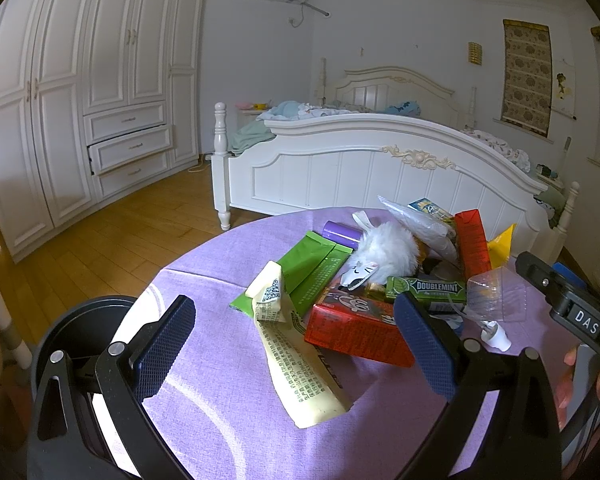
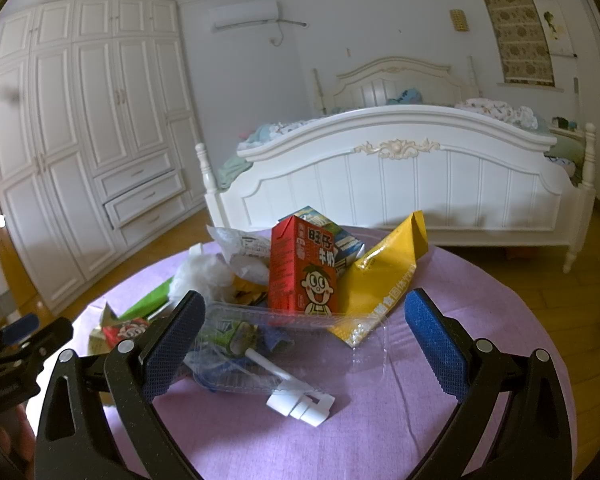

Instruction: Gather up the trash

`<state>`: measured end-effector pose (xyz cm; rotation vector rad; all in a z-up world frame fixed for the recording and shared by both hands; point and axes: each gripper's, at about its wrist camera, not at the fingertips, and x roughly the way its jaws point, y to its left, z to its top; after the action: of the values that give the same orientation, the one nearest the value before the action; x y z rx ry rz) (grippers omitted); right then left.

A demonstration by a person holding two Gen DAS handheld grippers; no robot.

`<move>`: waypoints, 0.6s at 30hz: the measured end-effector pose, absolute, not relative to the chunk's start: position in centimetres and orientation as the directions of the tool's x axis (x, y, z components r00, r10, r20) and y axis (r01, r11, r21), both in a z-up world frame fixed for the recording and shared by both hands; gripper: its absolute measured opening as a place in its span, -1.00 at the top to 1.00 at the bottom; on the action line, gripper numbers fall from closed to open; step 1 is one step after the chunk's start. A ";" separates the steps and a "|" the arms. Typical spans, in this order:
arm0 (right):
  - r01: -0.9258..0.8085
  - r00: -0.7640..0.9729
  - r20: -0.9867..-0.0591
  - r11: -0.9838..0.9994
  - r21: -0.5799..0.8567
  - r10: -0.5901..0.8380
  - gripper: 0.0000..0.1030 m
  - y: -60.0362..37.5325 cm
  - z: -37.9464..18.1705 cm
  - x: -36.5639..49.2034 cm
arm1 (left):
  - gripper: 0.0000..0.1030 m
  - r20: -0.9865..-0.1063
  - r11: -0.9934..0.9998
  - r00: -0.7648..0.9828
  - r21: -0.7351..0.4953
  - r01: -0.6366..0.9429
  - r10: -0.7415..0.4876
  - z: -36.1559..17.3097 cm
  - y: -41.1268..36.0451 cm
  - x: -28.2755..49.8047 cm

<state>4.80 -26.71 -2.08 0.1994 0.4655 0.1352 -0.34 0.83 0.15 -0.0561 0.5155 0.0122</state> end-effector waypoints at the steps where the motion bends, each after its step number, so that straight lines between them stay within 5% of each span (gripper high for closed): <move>1: -0.084 0.885 -0.431 0.972 0.221 0.174 -0.92 -26.7 -2.1 4.8 | -0.91 -0.493 0.998 0.870 -0.049 -0.025 -0.002 0.1 0.7 -0.3; 18: -0.084 0.886 -0.430 0.972 0.219 0.174 -0.92 -26.7 -2.1 4.8 | -0.91 -0.491 0.998 0.871 -0.050 -0.026 -0.002 0.0 0.6 -0.3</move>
<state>4.77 -26.65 -2.08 0.1973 0.4633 0.1352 -0.29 0.64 0.04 -0.0552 0.5129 0.0126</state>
